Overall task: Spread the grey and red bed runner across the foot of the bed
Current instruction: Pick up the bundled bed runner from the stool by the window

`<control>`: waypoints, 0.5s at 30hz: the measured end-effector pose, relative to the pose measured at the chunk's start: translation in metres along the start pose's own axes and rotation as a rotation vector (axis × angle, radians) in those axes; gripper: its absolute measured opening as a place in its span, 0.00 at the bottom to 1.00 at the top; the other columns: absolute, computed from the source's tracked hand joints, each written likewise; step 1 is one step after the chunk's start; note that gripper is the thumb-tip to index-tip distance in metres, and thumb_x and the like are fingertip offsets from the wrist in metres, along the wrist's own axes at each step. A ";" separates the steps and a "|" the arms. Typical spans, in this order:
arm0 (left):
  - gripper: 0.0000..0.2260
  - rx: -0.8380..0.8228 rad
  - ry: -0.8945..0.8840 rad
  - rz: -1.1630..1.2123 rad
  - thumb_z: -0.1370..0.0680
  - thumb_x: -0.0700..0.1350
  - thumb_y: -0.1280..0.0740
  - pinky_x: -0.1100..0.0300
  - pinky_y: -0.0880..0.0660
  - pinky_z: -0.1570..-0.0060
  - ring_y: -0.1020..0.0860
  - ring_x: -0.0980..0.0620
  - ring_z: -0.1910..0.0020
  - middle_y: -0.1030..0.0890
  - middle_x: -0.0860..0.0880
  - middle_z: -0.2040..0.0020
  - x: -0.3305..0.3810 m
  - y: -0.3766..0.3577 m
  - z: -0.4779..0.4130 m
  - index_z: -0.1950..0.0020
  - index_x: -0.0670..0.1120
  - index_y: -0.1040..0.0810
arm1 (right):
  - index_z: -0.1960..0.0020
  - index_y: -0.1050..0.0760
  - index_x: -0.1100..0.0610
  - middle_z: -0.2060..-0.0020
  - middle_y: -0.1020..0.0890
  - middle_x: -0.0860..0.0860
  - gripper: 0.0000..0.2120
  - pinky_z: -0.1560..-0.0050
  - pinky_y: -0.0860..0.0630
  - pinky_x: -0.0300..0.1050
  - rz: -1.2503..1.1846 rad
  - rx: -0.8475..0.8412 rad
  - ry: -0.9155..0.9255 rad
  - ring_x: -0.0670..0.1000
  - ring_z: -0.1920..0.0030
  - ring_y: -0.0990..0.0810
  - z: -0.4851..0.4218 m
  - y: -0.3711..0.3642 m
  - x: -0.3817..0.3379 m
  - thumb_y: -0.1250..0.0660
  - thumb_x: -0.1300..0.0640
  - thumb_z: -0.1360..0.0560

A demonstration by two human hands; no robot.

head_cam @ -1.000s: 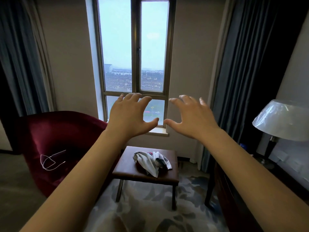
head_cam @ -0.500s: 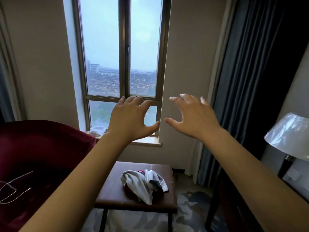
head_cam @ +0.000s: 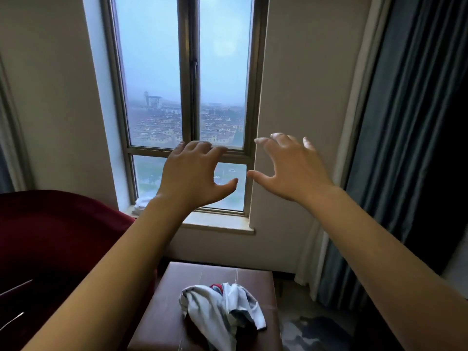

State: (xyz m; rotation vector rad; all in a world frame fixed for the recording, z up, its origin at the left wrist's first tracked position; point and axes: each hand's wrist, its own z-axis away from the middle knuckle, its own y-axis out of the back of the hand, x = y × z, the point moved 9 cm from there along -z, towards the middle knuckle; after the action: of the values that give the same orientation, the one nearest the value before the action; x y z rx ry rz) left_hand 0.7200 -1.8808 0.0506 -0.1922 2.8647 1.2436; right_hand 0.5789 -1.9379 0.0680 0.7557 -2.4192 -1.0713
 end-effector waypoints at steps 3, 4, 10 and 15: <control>0.30 -0.023 0.012 -0.020 0.31 0.68 0.40 0.46 0.36 0.34 0.28 0.47 0.36 0.23 0.49 0.38 -0.007 -0.026 -0.034 0.34 0.54 0.28 | 0.29 0.38 0.46 0.31 0.31 0.53 0.33 0.30 0.43 0.63 -0.032 -0.006 0.023 0.54 0.30 0.35 -0.035 -0.028 0.018 0.40 0.33 0.29; 0.30 -0.019 0.019 -0.030 0.31 0.68 0.40 0.45 0.36 0.34 0.28 0.46 0.36 0.23 0.49 0.38 -0.010 -0.034 -0.043 0.34 0.54 0.28 | 0.29 0.38 0.46 0.31 0.31 0.53 0.33 0.30 0.43 0.63 -0.038 0.002 0.029 0.54 0.30 0.35 -0.046 -0.037 0.024 0.40 0.33 0.29; 0.31 -0.041 0.050 -0.064 0.31 0.68 0.41 0.44 0.34 0.35 0.27 0.46 0.36 0.23 0.49 0.38 -0.034 -0.092 -0.086 0.33 0.54 0.28 | 0.30 0.37 0.47 0.32 0.30 0.52 0.33 0.30 0.42 0.63 -0.090 -0.018 0.040 0.54 0.31 0.33 -0.095 -0.106 0.048 0.39 0.33 0.29; 0.31 -0.070 0.054 -0.078 0.31 0.68 0.40 0.48 0.36 0.33 0.29 0.46 0.35 0.24 0.49 0.36 -0.063 -0.149 -0.114 0.32 0.53 0.29 | 0.29 0.38 0.47 0.31 0.32 0.52 0.34 0.30 0.42 0.62 -0.132 -0.083 0.020 0.53 0.30 0.35 -0.129 -0.178 0.057 0.39 0.33 0.29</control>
State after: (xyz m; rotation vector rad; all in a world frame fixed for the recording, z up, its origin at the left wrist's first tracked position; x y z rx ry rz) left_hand 0.8040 -2.0582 0.0242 -0.3403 2.8297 1.3453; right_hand 0.6603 -2.1448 0.0214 0.9039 -2.3191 -1.2003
